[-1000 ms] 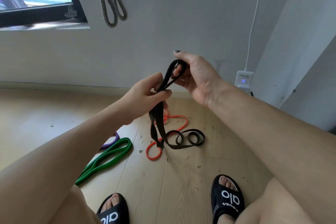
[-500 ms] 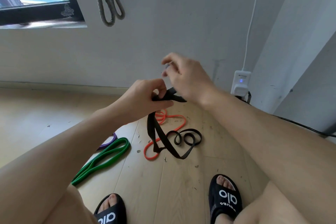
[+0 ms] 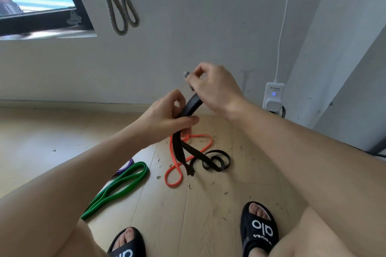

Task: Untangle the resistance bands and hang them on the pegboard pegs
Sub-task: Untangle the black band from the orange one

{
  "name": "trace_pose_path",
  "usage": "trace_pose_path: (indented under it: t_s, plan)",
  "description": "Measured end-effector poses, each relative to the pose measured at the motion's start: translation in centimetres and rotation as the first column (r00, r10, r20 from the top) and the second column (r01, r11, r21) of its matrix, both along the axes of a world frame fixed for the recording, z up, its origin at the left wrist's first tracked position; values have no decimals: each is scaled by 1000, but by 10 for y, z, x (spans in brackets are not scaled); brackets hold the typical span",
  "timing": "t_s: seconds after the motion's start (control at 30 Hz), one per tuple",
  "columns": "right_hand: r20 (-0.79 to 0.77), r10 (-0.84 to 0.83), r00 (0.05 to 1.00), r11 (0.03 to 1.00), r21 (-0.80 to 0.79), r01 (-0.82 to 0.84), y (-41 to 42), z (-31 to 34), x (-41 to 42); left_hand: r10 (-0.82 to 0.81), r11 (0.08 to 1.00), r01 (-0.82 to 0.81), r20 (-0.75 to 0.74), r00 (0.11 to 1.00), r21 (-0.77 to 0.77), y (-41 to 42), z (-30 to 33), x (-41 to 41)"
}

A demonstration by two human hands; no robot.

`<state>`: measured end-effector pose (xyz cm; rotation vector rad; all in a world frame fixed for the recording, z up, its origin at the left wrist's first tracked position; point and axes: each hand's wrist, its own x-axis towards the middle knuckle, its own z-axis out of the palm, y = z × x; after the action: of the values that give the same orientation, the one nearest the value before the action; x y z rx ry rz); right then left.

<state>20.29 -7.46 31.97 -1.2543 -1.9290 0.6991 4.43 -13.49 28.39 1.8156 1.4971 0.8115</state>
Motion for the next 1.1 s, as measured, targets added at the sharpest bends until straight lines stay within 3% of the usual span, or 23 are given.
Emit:
trace_pose_path:
  t_s: [0.1,0.27,0.4,0.47,0.67,0.97,1.03,1.1]
  plan:
    - [-133,-118,984,991,40,124,11,3,14,-32,999,30,-155,987,-12,1,-5,-3]
    - [75,-218,973,976,37,216,32,-25,46,-48,997,47,-24,999,-63,-5,5,-8]
    - [121,-138,983,990,-8,140,33,-36,44,-71,995,67,-56,996,-70,-7,1,-15]
    - [69,-107,992,994,-26,109,31,-35,41,-83,994,74,-107,991,-86,-7,-2,-19]
    - [-45,-29,999,998,-52,27,24,-27,31,-99,984,94,-28,995,-149,-9,-3,-21]
    - [-27,38,999,999,-4,-38,18,-23,23,-52,993,75,-244,968,88,-8,2,-14]
    - [-29,33,999,999,-2,-33,18,-23,24,-44,993,68,-228,973,100,-8,4,-15]
    - [-30,17,999,1000,3,-17,19,-23,25,-77,997,80,-116,990,17,-11,5,-13]
